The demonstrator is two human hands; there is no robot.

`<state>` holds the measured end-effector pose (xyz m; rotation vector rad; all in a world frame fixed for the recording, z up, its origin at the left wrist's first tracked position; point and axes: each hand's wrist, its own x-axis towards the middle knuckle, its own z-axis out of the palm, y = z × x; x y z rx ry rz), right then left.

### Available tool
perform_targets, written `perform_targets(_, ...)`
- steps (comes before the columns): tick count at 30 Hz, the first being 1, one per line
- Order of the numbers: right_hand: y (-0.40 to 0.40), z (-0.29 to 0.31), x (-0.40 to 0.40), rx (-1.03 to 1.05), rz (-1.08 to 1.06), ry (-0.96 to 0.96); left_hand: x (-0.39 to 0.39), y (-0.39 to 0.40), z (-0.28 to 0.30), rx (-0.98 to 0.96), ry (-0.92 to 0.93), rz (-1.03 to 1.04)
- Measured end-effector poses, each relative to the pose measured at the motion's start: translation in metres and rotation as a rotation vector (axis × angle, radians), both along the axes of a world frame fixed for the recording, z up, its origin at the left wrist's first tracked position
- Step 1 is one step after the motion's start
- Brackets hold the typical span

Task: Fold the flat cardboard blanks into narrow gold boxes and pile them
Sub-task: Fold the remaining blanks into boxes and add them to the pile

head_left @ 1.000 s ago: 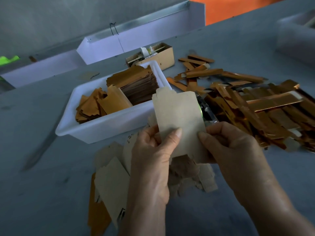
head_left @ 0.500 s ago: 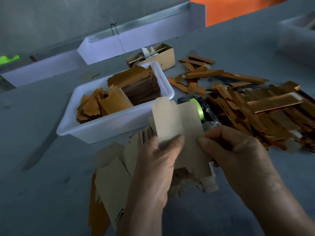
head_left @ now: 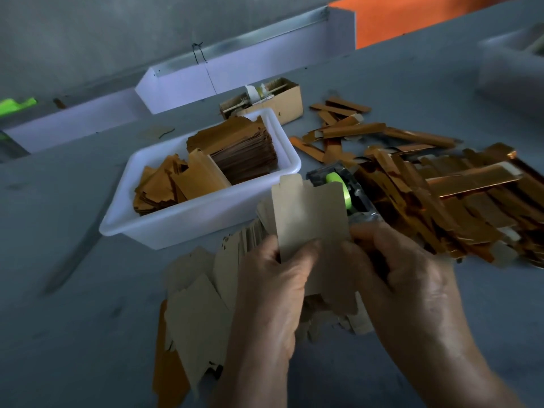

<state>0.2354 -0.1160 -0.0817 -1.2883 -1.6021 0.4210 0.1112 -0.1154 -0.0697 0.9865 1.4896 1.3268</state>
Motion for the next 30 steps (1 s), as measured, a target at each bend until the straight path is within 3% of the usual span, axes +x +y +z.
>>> perform_targets(12, -0.008, 0.000, -0.018, -0.006, 0.120, 0.002, -0.002, -0.005, 0.004, -0.037, 0.006, -0.144)
perform_targets(17, -0.007, -0.005, -0.017, -0.072, 0.108, 0.010, -0.006, -0.007, 0.003, 0.024, 0.150, -0.231)
perform_targets(23, -0.001, 0.004, 0.004, -0.387, 0.081, 0.378, -0.016, -0.011, 0.006, 0.022, 0.113, -0.355)
perform_targets(26, 0.004, 0.009, 0.004, -0.544, 0.231, 0.571, -0.015, -0.012, 0.012, -0.009, 0.131, -0.443)
perform_targets(30, 0.009, 0.009, -0.003, -0.610, 0.266, 0.797, -0.013, -0.014, 0.015, -0.027, 0.158, -0.426)
